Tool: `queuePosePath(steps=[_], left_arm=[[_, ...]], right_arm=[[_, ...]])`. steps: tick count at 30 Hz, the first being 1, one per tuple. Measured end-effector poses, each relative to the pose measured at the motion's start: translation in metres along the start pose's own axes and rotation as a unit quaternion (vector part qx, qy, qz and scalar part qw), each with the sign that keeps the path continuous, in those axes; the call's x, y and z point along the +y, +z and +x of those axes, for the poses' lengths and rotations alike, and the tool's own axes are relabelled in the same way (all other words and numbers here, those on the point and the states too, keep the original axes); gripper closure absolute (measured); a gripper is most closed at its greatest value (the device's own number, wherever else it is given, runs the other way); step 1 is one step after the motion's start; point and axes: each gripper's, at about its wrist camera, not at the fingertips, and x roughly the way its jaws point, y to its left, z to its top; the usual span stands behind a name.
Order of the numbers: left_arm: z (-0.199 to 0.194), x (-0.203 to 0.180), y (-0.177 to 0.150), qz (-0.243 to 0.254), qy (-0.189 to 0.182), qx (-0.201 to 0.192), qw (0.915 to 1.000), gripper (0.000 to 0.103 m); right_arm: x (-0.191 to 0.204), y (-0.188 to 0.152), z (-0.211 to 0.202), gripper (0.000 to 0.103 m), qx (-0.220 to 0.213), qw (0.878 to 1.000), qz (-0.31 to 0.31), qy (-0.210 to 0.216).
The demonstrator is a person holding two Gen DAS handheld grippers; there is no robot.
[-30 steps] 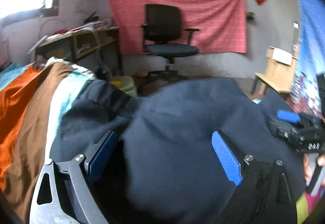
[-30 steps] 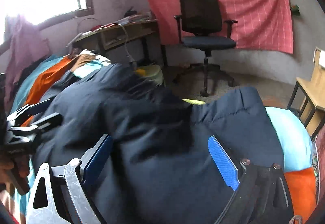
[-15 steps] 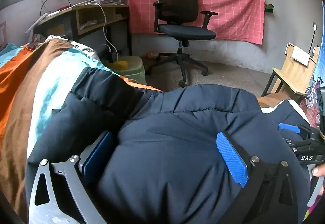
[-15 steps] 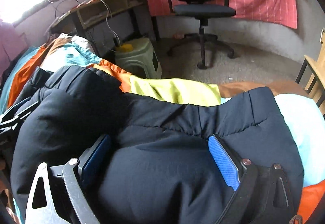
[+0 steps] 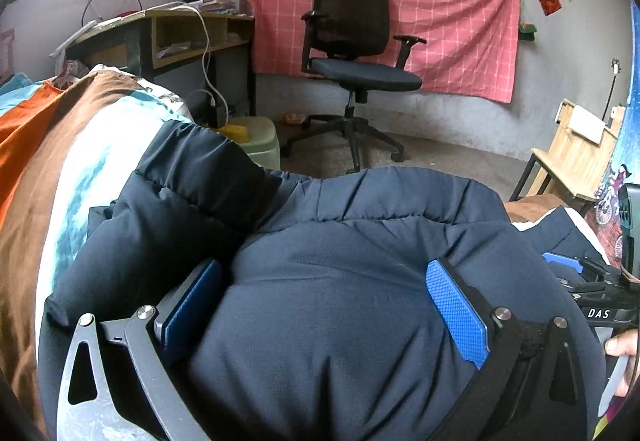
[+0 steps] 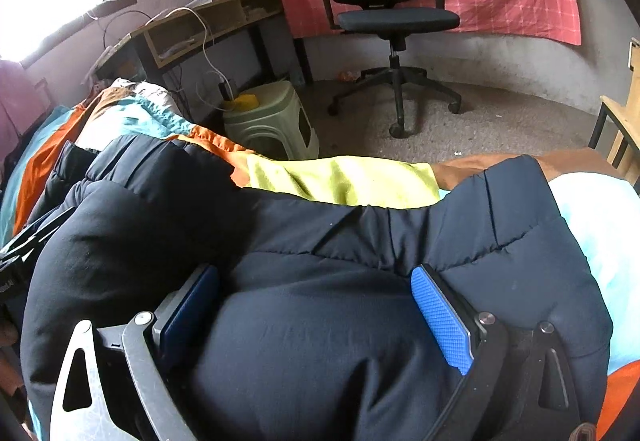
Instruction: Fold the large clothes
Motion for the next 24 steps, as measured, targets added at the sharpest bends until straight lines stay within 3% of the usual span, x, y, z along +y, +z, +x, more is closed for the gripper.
queuePosePath(steps=[6,18,21,24], left_arm=[[-0.023,0.020,-0.005,-0.038,-0.038,-0.037,0.9979,0.002],[-0.067,0.064,-0.005,-0.040,0.017,-0.023,0.9988,0.002],[-0.074,0.070,-0.012,-0.026,0.036,-0.016,0.9989,0.002],[-0.080,0.078,-0.018,-0.022,0.049,-0.003,0.9986,0.002]], right_arm=[[-0.011,-0.016,-0.025,0.006,-0.058,0.998,0.023,0.031],[-0.024,-0.034,-0.092,0.005,-0.094,0.995,0.023,-0.030],[-0.025,-0.050,-0.108,0.005,-0.083,0.995,-0.005,-0.054],[-0.033,-0.066,-0.118,0.004,-0.068,0.996,-0.014,-0.049]])
